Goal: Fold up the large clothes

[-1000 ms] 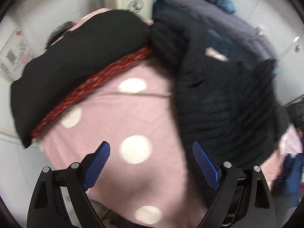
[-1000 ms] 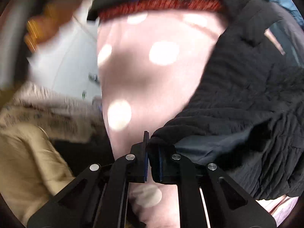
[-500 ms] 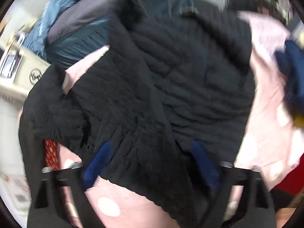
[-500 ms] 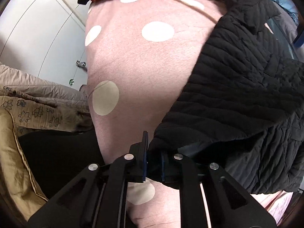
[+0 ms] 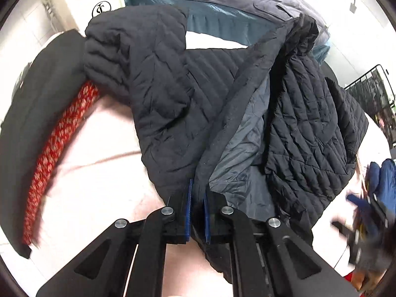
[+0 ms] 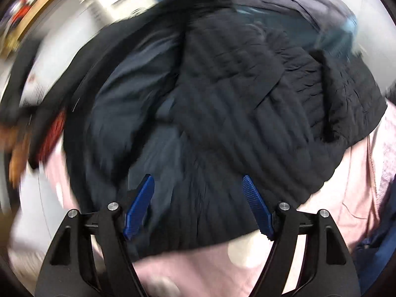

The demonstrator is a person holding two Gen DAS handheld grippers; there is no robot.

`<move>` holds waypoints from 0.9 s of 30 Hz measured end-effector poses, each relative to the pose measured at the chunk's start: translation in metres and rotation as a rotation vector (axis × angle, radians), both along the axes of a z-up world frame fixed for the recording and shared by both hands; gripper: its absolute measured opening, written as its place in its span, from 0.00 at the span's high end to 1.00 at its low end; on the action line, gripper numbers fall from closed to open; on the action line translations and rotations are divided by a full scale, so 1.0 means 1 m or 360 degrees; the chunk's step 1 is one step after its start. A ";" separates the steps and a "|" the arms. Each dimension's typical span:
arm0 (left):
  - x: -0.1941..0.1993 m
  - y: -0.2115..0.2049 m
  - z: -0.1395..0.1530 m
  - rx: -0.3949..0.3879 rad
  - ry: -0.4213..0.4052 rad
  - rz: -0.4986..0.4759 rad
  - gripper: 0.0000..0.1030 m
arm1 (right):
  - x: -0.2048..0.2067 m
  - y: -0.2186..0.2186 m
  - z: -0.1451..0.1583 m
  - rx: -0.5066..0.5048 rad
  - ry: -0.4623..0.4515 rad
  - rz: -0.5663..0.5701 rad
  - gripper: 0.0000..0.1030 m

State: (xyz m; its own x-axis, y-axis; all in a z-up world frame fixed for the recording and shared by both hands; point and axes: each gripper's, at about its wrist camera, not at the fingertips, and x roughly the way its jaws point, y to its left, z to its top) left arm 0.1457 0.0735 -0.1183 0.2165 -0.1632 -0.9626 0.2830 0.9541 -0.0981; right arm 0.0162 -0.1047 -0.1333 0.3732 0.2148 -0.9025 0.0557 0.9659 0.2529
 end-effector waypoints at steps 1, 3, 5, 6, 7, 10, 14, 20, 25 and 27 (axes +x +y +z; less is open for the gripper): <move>-0.003 -0.002 0.002 -0.0004 0.0000 0.0001 0.93 | 0.017 0.000 -0.002 0.0017 -0.0003 -0.0037 0.28; -0.007 -0.004 0.003 -0.0026 -0.0005 0.0010 0.93 | 0.047 0.011 -0.007 -0.0005 0.0017 -0.0032 0.28; -0.012 -0.007 0.002 -0.0051 -0.0009 0.0029 0.93 | 0.070 0.029 -0.016 -0.0077 0.0044 0.0010 0.28; -0.012 -0.008 0.000 -0.0060 -0.0006 0.0044 0.93 | 0.085 0.040 -0.025 -0.0136 0.0068 0.0028 0.28; -0.013 -0.009 -0.003 -0.0072 -0.0001 0.0056 0.93 | 0.093 0.047 -0.032 -0.0183 0.0082 0.0025 0.28; -0.014 -0.005 -0.006 -0.0109 0.0021 0.0086 0.93 | 0.119 0.063 -0.062 -0.0279 0.0183 -0.0016 0.28; -0.012 0.001 -0.009 -0.0123 0.0043 0.0086 0.92 | 0.134 0.065 -0.085 -0.0404 0.0249 -0.0073 0.42; -0.008 0.007 -0.017 -0.0127 0.0063 0.0086 0.91 | 0.110 0.032 -0.058 -0.0183 0.0174 -0.0154 0.92; -0.016 0.007 -0.011 -0.0082 0.0020 0.0016 0.91 | 0.052 -0.018 -0.005 -0.0122 0.0005 -0.0232 0.95; -0.024 0.010 -0.004 -0.0067 0.0008 -0.0005 0.91 | 0.018 -0.047 0.015 -0.0082 -0.0022 -0.0302 0.95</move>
